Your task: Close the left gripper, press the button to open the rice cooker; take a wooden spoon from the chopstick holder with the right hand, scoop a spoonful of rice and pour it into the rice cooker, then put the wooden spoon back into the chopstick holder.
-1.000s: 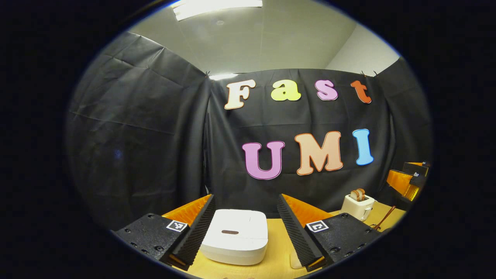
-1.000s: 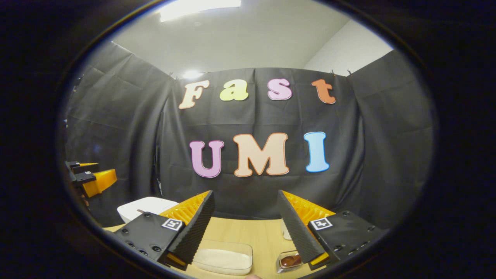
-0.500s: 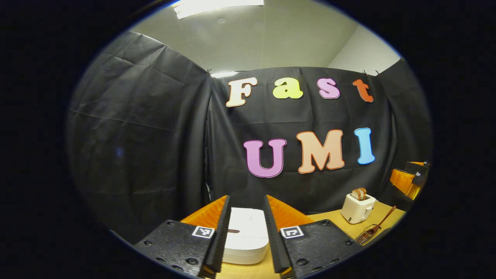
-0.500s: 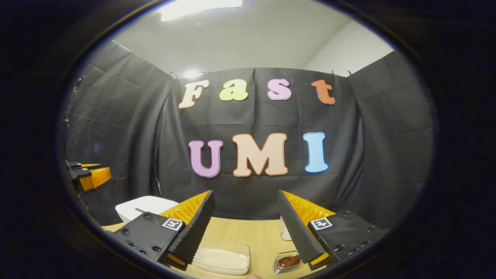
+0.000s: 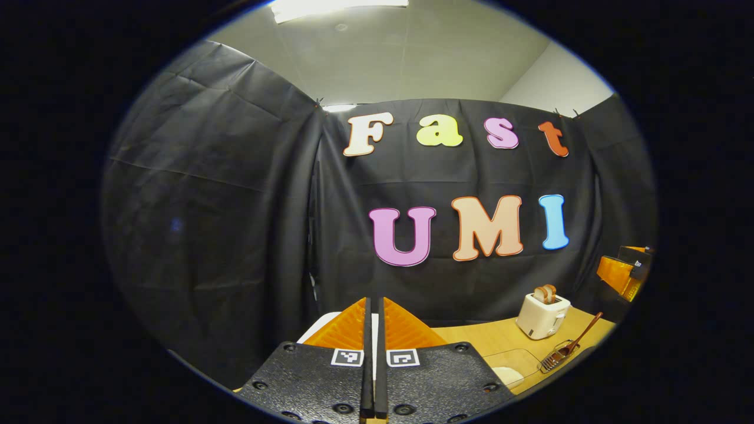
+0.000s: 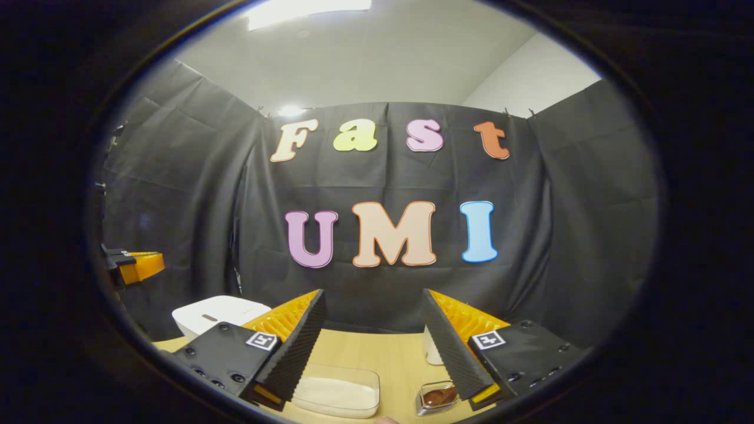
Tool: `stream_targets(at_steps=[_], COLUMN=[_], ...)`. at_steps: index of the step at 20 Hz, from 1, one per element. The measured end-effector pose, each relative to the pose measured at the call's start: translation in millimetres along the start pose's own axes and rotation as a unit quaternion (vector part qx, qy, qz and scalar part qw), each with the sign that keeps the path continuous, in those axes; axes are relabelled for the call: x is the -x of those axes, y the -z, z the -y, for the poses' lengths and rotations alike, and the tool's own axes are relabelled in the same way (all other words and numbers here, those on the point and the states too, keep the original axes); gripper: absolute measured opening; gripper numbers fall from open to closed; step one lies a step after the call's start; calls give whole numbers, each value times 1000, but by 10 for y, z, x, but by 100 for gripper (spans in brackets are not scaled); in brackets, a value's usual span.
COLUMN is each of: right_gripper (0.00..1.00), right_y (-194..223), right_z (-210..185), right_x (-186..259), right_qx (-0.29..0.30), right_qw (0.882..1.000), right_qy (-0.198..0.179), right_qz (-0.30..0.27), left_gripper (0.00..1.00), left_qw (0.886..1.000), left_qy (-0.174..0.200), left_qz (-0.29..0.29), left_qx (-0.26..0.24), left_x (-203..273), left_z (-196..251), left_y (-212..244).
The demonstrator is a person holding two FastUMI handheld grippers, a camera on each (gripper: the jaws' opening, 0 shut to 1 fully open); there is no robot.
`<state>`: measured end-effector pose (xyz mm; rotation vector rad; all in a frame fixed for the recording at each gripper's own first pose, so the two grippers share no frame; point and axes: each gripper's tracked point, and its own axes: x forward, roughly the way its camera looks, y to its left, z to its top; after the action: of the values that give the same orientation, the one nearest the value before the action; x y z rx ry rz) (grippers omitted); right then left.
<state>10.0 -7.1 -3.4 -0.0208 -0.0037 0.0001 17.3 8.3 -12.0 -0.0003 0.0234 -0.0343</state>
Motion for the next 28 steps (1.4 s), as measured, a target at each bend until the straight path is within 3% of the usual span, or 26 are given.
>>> stream_targets(at_steps=[11,18,28], right_gripper=[100,100,100], right_y=[78,62,66], right_z=[82,347,475], right_x=[80,161,188], right_qx=[11,29,52], right_qw=[999,995,991], right_qy=[39,90,124], right_qz=[-11,-13,-19], left_gripper=[0,0,0], left_qw=[995,985,973], left_qy=[25,48,66], left_qz=[-87,-157,-220], left_qx=[39,60,37], left_x=[-590,-874,-1027], left_z=[-413,-453,-440], left_y=[715,1340,1925])
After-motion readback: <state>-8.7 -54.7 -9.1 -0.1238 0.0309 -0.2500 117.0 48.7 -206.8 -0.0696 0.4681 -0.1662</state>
